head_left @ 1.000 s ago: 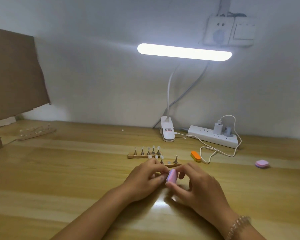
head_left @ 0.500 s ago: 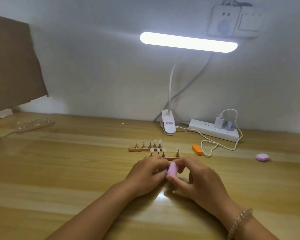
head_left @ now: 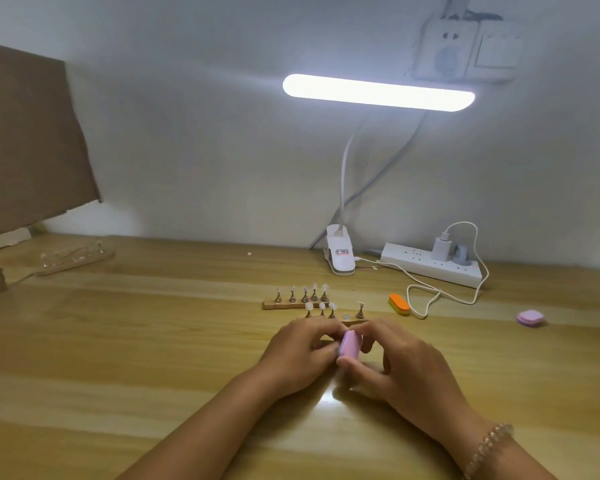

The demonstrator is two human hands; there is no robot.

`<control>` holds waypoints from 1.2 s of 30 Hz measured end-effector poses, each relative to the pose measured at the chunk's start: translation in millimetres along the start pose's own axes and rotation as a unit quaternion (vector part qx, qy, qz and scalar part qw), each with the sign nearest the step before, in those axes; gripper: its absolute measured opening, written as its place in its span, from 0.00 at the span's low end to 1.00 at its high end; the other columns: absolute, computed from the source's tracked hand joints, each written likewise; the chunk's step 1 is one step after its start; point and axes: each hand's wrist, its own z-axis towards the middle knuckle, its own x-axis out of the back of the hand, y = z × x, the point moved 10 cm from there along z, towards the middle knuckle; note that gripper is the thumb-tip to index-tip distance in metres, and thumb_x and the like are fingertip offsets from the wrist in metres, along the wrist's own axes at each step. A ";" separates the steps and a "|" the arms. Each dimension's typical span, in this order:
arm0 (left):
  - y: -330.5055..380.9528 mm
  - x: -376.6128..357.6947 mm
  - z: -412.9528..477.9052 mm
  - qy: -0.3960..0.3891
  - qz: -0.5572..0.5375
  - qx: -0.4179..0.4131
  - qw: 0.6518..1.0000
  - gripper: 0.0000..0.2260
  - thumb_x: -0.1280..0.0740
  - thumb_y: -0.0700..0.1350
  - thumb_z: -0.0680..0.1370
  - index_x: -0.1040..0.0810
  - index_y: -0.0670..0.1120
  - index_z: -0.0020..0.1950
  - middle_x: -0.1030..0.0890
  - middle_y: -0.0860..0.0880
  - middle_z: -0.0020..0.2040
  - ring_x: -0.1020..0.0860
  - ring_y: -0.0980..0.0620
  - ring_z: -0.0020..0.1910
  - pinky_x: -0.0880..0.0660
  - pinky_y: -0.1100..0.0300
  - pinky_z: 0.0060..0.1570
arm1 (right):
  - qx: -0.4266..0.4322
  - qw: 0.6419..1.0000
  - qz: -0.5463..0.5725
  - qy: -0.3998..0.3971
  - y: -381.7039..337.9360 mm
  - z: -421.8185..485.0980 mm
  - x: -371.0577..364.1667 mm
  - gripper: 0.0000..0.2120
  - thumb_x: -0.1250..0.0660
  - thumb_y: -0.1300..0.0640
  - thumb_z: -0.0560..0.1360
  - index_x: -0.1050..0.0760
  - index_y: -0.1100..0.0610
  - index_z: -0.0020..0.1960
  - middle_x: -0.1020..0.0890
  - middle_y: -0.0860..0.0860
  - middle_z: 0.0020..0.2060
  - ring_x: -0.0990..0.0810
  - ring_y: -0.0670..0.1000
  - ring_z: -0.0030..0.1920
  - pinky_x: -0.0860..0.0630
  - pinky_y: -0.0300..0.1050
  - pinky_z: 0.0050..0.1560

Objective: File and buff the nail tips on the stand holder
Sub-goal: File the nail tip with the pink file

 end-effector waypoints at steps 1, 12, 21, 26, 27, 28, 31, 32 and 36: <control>-0.4 -0.1 0.0 -0.001 -0.002 0.003 1.000 0.10 0.33 0.42 0.78 0.16 0.56 0.53 0.19 0.62 0.47 0.27 0.71 0.36 0.36 0.73 0.37 | -0.011 1.000 0.000 0.002 2.0 0.3 1.3 0.18 0.36 0.32 0.70 0.24 0.44 0.49 0.24 0.38 0.42 0.29 0.42 0.33 0.27 0.44 0.33; -7.1 -1.4 -0.1 -0.008 0.023 0.032 0.999 0.11 0.34 0.46 0.80 0.17 0.58 0.58 0.22 0.65 0.45 0.27 0.71 0.37 0.37 0.71 0.37 | -0.012 1.000 -0.015 0.014 5.9 0.5 1.4 0.17 0.36 0.33 0.71 0.26 0.46 0.47 0.24 0.41 0.42 0.23 0.47 0.37 0.26 0.47 0.34; -5.5 -1.0 -1.3 -0.008 0.015 0.039 0.999 0.11 0.33 0.45 0.79 0.16 0.58 0.56 0.18 0.62 0.51 0.25 0.66 0.43 0.34 0.68 0.41 | 0.022 1.000 -0.020 -0.005 -3.1 -0.9 -2.5 0.20 0.40 0.30 0.71 0.25 0.45 0.48 0.24 0.39 0.42 0.26 0.43 0.35 0.27 0.42 0.32; -6.8 -0.1 -2.3 -0.004 -0.002 0.044 0.999 0.09 0.32 0.47 0.79 0.16 0.58 0.55 0.19 0.62 0.50 0.26 0.69 0.38 0.33 0.69 0.41 | -0.009 1.000 -0.011 -0.005 5.6 1.9 -1.0 0.20 0.41 0.30 0.71 0.25 0.45 0.48 0.24 0.40 0.43 0.25 0.44 0.36 0.25 0.46 0.35; -7.0 1.2 -1.9 -0.001 -0.010 0.044 0.999 0.09 0.32 0.46 0.79 0.16 0.57 0.55 0.19 0.61 0.50 0.25 0.69 0.40 0.33 0.70 0.41 | 0.008 1.000 -0.010 -0.009 -0.2 1.0 -2.2 0.20 0.41 0.29 0.71 0.25 0.44 0.48 0.24 0.39 0.43 0.27 0.43 0.34 0.26 0.45 0.34; -7.1 2.4 -1.3 0.004 -0.018 0.044 0.999 0.09 0.32 0.45 0.79 0.16 0.57 0.54 0.19 0.60 0.51 0.24 0.67 0.42 0.31 0.69 0.43 | 0.008 1.000 -0.004 -0.013 -1.7 0.5 -2.4 0.21 0.41 0.29 0.71 0.25 0.44 0.49 0.24 0.39 0.43 0.29 0.42 0.32 0.27 0.44 0.33; -7.3 4.1 -0.7 0.011 -0.030 0.045 0.998 0.06 0.30 0.46 0.78 0.15 0.56 0.52 0.18 0.59 0.50 0.21 0.60 0.48 0.27 0.64 0.47 | -0.041 0.999 0.004 -0.005 11.8 2.2 1.4 0.21 0.41 0.30 0.71 0.25 0.45 0.49 0.24 0.40 0.43 0.24 0.44 0.39 0.25 0.47 0.39; -7.7 3.7 -0.7 0.011 -0.032 0.046 0.998 0.06 0.29 0.47 0.78 0.15 0.56 0.51 0.18 0.59 0.50 0.21 0.59 0.48 0.26 0.62 0.47 | -0.035 0.999 -0.004 -0.010 10.3 2.2 0.1 0.20 0.40 0.30 0.72 0.25 0.45 0.49 0.24 0.40 0.44 0.23 0.45 0.40 0.24 0.47 0.39; -11.8 4.2 -1.0 0.013 -0.044 0.056 0.997 0.05 0.27 0.46 0.76 0.14 0.54 0.49 0.19 0.57 0.48 0.20 0.56 0.51 0.22 0.52 0.55 | -0.006 0.999 -0.011 -0.041 -1.4 0.4 -6.0 0.21 0.40 0.29 0.70 0.26 0.45 0.49 0.24 0.39 0.44 0.22 0.46 0.40 0.24 0.47 0.38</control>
